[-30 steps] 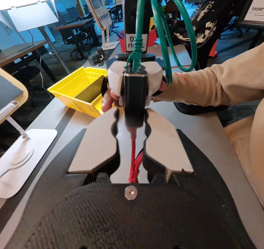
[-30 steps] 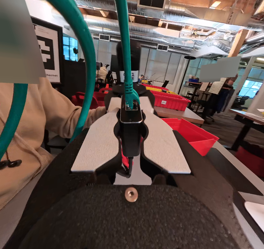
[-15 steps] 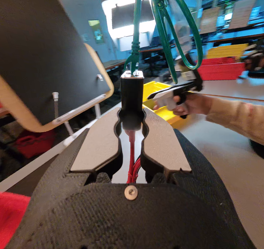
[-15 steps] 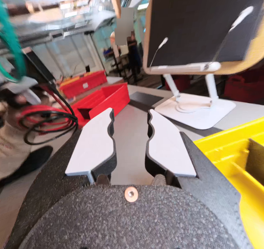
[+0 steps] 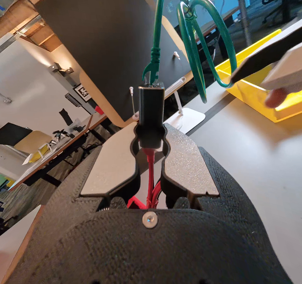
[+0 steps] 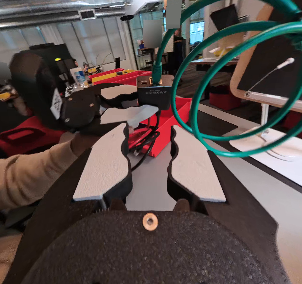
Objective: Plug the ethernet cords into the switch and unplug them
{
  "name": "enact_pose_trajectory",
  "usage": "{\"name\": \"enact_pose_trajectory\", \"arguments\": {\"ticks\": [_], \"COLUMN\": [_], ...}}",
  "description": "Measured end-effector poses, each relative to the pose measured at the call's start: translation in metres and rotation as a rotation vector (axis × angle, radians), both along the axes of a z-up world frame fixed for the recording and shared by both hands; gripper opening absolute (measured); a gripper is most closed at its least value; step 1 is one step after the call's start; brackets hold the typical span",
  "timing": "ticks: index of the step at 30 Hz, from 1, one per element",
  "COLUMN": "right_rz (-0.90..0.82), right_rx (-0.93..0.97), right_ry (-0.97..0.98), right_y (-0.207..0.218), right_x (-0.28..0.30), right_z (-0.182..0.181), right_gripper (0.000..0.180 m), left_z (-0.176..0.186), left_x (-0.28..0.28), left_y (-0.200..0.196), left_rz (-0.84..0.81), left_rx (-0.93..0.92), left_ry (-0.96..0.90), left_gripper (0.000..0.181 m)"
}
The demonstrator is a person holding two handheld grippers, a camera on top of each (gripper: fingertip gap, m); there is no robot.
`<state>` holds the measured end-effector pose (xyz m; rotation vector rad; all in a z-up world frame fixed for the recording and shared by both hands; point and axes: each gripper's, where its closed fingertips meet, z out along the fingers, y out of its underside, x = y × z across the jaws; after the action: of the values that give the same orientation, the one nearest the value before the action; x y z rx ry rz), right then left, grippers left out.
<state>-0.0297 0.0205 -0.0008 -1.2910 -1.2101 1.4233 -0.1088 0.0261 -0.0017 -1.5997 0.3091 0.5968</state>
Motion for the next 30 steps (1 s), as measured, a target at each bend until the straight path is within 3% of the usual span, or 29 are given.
{"name": "enact_pose_trajectory", "arguments": {"ticks": [9,14,18,20,26,30], "right_rz": [-0.084,-0.001,0.152,0.240,0.453,0.488], "right_rx": [-0.069,-0.017,0.073,0.116,0.159,0.205], "right_ry": [0.023,0.040,0.104,0.149,0.264,0.243], "right_y": [0.015,0.016,0.007,-0.004,-0.041,-0.054], "right_x": [-0.009,0.001,0.016,0.026,0.046,0.042], "right_z": [-0.017,-0.013,0.000,0.007,0.020,0.011], "right_gripper": [0.058,0.057,0.056,0.056,0.056,0.056], "left_z": [-0.032,-0.033,-0.016,-0.005,-0.023,-0.029], "left_x": [0.067,0.086,0.105,0.102,0.130,0.147], "left_y": [0.012,0.009,-0.012,-0.022,-0.037,-0.037], "left_rz": [-0.147,-0.345,-0.732,-0.848,-1.039,-1.054], "left_rx": [-0.062,-0.098,-0.146,-0.140,-0.245,-0.229], "left_ry": [0.080,-0.022,-0.367,-0.487,-0.459,-0.418], "left_gripper": [0.025,0.031,0.046,0.054,0.077,0.064]}}
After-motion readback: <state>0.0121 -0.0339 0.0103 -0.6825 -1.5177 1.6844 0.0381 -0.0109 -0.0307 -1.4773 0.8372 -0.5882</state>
